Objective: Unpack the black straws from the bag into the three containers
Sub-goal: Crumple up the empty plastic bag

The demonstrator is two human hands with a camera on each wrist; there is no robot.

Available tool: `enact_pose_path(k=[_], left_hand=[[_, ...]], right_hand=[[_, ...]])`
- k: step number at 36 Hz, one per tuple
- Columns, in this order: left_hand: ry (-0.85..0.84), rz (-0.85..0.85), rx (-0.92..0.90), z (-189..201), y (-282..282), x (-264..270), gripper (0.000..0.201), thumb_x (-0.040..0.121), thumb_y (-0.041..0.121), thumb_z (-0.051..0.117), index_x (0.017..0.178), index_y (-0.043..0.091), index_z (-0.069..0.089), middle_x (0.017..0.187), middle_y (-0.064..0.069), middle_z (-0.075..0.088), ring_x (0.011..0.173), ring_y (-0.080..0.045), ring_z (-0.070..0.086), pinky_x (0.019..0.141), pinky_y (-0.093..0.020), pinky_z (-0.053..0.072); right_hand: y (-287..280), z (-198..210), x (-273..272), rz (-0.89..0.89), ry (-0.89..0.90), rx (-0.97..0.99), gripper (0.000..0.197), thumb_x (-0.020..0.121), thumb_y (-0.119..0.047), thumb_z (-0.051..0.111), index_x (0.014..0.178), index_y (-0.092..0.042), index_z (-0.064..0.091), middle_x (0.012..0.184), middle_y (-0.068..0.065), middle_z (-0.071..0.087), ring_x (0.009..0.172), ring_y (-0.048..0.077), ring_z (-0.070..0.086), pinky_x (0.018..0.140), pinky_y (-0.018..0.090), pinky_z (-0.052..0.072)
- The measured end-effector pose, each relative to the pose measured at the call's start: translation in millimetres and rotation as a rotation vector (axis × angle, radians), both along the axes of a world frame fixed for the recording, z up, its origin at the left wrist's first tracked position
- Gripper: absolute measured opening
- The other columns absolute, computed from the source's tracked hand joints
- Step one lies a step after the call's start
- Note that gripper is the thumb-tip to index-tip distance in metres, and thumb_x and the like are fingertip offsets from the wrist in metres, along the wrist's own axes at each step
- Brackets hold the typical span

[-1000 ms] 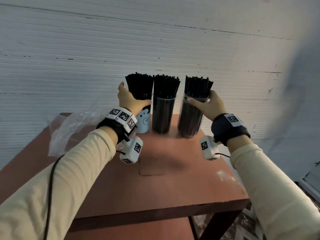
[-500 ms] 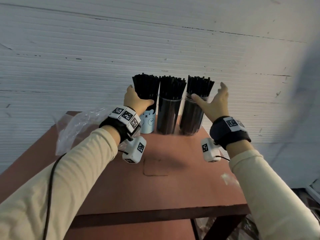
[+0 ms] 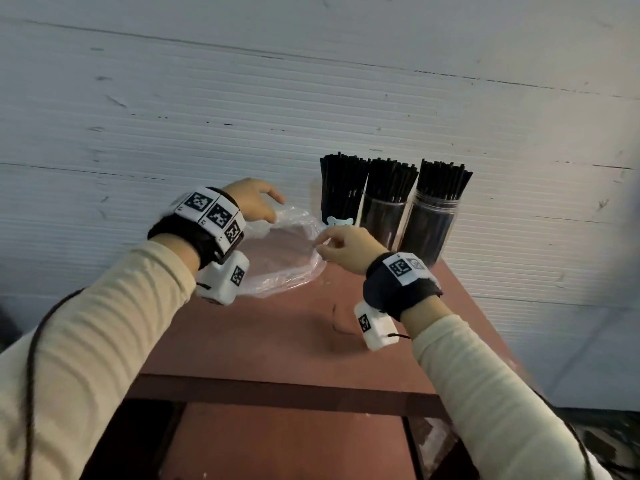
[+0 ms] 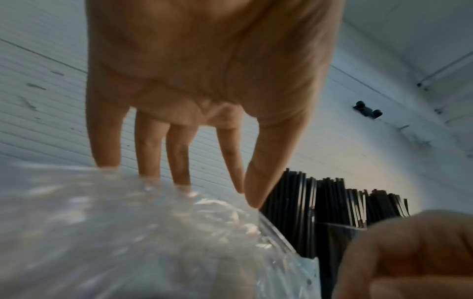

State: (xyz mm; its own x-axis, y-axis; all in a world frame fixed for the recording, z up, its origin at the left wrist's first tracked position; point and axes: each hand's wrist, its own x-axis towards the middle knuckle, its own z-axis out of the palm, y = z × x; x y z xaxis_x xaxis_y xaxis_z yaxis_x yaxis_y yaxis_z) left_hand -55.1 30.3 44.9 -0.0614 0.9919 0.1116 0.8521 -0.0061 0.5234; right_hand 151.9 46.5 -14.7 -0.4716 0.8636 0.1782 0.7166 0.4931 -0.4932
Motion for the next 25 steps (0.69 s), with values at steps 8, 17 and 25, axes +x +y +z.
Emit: enact_pose_path(k=[8,17,25], left_hand=[[-0.15,-0.085,0.038,-25.2,-23.5,-27.1,0.033,0.088,0.0,0.059,0.105,0.027,0.067,0.099,-0.001,0.064,0.072,-0.008,0.058,0.053,-0.019,0.04],[-0.524,-0.021,0.435,-19.3,-42.9,-46.2,0.017,0.087,0.009,0.068,0.102,0.017,0.069,0.102,0.001,0.07,0.094,-0.01,0.066,0.08,-0.018,0.051],[-0.646,0.007,0.547,-21.7,-47.2,-21.3,0.02,0.079,0.018,0.076,0.093,0.031,0.07,0.099,0.013,0.07,0.098,-0.002,0.066,0.087,-0.035,0.057]], right_hand=[[-0.2,-21.3,-42.2,0.062,-0.371,-0.258,0.043,0.095,-0.043,0.054,0.136,-0.03,0.053,0.093,-0.005,0.057,0.082,0.014,0.057,0.09,0.028,0.043],[-7.6,-4.1,-34.4,-0.061,-0.208,-0.256,0.046,0.099,-0.041,0.046,0.138,-0.02,0.039,0.11,0.013,0.065,0.087,0.024,0.063,0.089,0.037,0.051],[-21.9,41.2,-35.5,-0.017,0.362,0.026,0.051,0.094,-0.039,0.056,0.135,-0.025,0.03,0.076,0.001,0.057,0.065,0.017,0.062,0.074,0.04,0.058]])
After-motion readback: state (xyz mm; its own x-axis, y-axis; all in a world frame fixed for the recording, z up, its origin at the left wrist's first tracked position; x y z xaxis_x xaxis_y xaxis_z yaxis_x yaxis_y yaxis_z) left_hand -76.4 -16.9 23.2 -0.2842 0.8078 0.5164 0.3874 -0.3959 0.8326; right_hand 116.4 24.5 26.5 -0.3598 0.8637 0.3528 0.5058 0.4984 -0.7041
